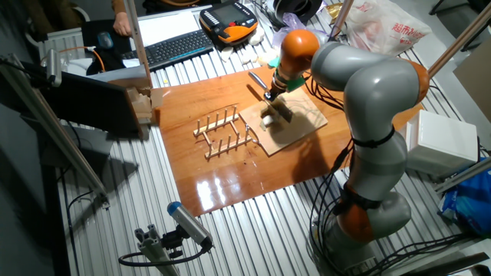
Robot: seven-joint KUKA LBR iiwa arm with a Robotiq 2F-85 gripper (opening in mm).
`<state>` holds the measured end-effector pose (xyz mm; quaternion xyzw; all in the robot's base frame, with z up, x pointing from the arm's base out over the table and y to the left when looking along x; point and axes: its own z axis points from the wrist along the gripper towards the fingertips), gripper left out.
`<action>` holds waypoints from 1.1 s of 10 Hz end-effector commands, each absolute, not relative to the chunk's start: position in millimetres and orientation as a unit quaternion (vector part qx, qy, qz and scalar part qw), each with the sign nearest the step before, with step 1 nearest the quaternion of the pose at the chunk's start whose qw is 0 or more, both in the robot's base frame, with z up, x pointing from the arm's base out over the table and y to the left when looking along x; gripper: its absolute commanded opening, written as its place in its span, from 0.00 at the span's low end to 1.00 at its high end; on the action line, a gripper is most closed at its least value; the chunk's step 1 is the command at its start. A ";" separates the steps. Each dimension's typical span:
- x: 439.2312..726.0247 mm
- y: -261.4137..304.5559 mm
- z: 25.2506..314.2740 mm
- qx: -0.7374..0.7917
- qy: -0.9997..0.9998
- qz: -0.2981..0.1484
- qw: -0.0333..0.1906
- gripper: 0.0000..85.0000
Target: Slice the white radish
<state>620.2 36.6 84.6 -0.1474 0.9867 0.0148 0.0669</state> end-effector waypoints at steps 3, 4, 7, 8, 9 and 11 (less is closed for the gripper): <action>616.8 36.9 79.1 -0.153 0.987 -0.003 0.054 0.00; 615.9 35.8 78.2 -0.153 0.987 -0.003 0.054 0.00; 615.8 35.1 77.9 -0.156 0.987 -0.011 0.040 0.00; 615.7 34.5 78.3 -0.156 0.987 -0.013 0.031 0.00; 615.8 34.1 78.6 -0.156 0.987 -0.017 0.025 0.00; 616.0 34.1 78.9 -0.154 0.988 -0.023 0.019 0.00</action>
